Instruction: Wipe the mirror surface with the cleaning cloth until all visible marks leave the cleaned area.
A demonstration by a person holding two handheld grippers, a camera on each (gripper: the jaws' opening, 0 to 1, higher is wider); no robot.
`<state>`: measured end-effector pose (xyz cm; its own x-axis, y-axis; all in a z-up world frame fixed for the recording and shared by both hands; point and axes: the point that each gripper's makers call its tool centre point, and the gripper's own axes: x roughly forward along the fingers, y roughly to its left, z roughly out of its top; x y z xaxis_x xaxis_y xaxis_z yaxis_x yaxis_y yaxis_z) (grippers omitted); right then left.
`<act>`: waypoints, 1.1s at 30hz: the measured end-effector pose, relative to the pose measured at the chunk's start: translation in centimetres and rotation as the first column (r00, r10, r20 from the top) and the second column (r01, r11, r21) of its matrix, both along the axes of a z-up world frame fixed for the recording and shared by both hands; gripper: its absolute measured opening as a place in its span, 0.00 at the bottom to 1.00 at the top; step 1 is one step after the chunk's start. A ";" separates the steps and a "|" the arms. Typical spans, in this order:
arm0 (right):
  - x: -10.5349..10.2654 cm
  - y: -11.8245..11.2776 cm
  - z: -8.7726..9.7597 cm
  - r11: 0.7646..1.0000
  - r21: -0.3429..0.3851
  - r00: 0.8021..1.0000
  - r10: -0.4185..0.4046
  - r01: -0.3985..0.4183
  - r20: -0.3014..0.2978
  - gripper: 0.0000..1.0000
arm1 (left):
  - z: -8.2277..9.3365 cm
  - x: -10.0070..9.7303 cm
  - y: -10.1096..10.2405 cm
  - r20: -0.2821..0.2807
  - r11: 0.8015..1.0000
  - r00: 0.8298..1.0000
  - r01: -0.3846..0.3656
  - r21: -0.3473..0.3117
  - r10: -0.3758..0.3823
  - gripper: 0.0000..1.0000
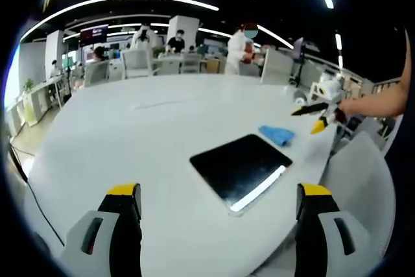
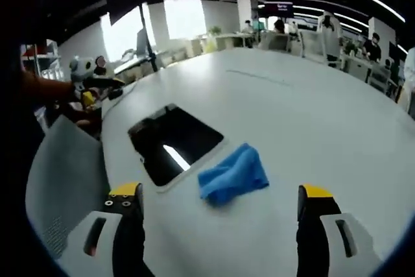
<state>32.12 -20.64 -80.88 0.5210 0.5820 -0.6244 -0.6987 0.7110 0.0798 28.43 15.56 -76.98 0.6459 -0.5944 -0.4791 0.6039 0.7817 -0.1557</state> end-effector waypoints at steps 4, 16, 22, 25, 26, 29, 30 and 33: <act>-0.8 -0.5 0.1 0.999 0.035 0.999 -0.032 0.032 0.004 1.00 | -0.3 -0.2 -0.1 0.000 1.000 1.000 0.002 0.003 -0.002 1.00; -2.6 0.0 -0.7 1.000 0.007 1.000 0.009 -0.009 0.019 1.00 | -0.6 -1.1 0.1 -0.008 1.000 1.000 0.000 0.009 0.000 1.00; -2.6 0.4 -0.5 1.000 0.012 1.000 0.021 -0.021 0.020 1.00 | -0.2 -1.2 0.2 -0.003 1.000 1.000 -0.001 0.012 0.001 1.00; -2.6 0.3 -0.4 1.000 0.018 1.000 0.014 -0.015 0.022 1.00 | -0.4 -1.4 0.1 -0.014 1.000 1.000 0.010 0.017 -0.010 1.00; -2.6 0.2 -0.3 1.000 0.021 1.000 0.011 -0.012 0.021 1.00 | -0.4 -1.5 0.1 -0.015 1.000 1.000 0.016 0.023 -0.015 1.00; -2.7 0.2 -0.4 1.000 0.030 1.000 0.003 -0.004 0.014 1.00 | -0.2 -1.4 0.1 -0.014 1.000 1.000 0.015 0.024 -0.015 1.00; -2.8 0.1 -0.5 0.999 0.032 1.000 0.003 -0.004 0.011 1.00 | -0.2 -1.3 0.1 -0.013 1.000 1.000 0.013 0.023 -0.013 1.00; -3.0 0.1 -0.6 0.999 0.038 1.000 0.002 -0.003 0.005 1.00 | -0.1 -1.2 0.1 -0.009 1.000 1.000 0.013 0.025 -0.013 1.00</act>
